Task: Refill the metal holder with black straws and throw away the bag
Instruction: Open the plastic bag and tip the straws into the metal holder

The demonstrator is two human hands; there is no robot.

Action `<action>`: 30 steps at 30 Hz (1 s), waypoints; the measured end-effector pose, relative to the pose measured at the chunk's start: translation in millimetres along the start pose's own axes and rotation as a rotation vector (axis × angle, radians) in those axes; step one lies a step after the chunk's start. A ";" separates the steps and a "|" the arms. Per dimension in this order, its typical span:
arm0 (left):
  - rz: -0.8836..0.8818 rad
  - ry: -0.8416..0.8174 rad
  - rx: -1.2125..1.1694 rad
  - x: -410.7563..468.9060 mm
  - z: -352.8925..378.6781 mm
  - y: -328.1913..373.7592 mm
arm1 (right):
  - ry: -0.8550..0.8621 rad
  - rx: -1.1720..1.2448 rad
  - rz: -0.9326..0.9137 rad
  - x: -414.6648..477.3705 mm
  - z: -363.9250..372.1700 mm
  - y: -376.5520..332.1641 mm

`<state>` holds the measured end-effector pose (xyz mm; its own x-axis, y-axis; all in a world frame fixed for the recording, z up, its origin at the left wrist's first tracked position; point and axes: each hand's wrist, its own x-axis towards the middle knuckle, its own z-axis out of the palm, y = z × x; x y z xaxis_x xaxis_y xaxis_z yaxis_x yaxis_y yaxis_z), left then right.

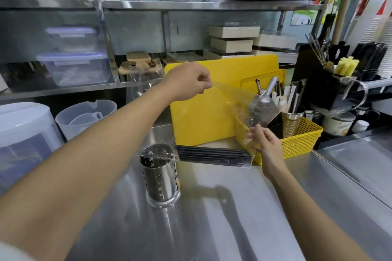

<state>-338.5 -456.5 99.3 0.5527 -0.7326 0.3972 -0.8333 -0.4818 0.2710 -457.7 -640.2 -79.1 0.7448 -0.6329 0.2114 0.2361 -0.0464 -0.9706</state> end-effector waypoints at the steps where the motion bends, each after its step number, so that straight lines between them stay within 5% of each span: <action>1: -0.008 -0.009 -0.012 -0.2 -0.9 0.3 | -0.044 -0.001 0.017 -0.1 -0.8 3.8; 8: -0.036 -0.049 -0.058 -4.8 -5.5 -6.7 | -0.051 0.093 0.103 0.8 -11.2 26.5; 30: -0.046 0.135 -0.118 -24.3 -21.6 -54.1 | -0.093 0.069 -0.124 38.2 4.6 -35.9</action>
<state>-306.7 -402.2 93.9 0.5929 -0.6358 0.4942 -0.8049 -0.4480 0.3892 -434.8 -659.1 -35.6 0.7612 -0.5512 0.3417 0.3697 -0.0642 -0.9269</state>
